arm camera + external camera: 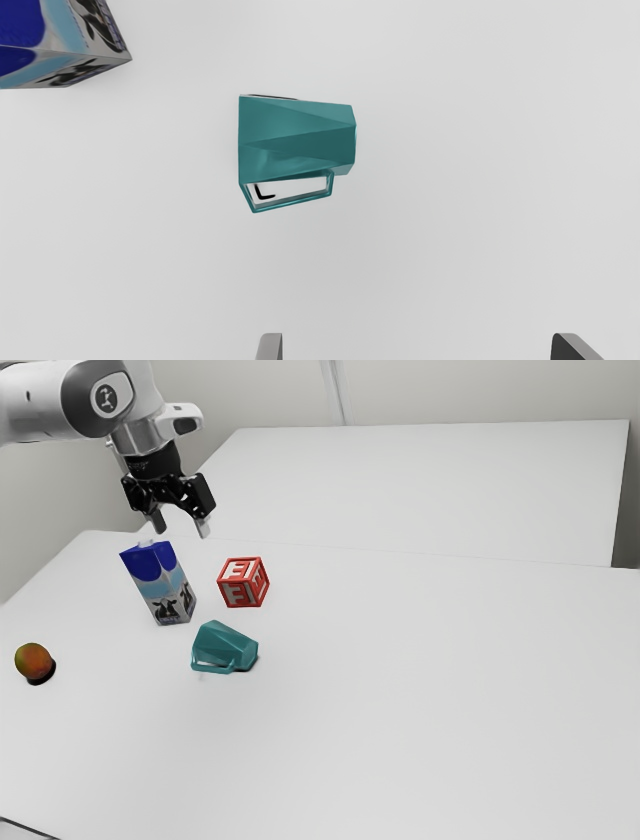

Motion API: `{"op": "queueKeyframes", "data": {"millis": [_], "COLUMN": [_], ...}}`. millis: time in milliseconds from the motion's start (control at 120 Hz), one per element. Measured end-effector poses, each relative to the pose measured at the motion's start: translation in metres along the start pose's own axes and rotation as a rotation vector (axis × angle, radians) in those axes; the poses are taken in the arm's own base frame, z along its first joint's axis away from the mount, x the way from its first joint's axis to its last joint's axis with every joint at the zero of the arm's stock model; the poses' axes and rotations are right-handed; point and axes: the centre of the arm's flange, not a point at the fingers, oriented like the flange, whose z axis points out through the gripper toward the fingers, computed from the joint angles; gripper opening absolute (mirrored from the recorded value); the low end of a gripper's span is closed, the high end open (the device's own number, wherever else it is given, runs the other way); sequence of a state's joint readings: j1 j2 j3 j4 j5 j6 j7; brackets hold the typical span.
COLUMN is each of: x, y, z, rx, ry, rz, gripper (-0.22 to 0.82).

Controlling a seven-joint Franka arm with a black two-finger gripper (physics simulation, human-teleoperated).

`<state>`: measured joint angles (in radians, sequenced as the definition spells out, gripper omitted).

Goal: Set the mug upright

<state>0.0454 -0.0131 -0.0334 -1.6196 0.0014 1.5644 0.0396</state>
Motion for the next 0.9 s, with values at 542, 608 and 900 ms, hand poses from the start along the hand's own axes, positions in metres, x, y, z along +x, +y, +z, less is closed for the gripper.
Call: {"op": "queueKeyframes", "data": {"millis": [542, 608, 900], "x": [0.021, 0.024, 0.031], "y": [-0.013, -0.03, -0.083], "z": [0.022, 0.029, 0.071], "rx": [-0.062, -0.095, -0.239], "ry": [-0.02, -0.016, 0.021], "rz": [-0.026, -0.053, -0.116], "gripper": [0.58, 0.58, 0.58]}}
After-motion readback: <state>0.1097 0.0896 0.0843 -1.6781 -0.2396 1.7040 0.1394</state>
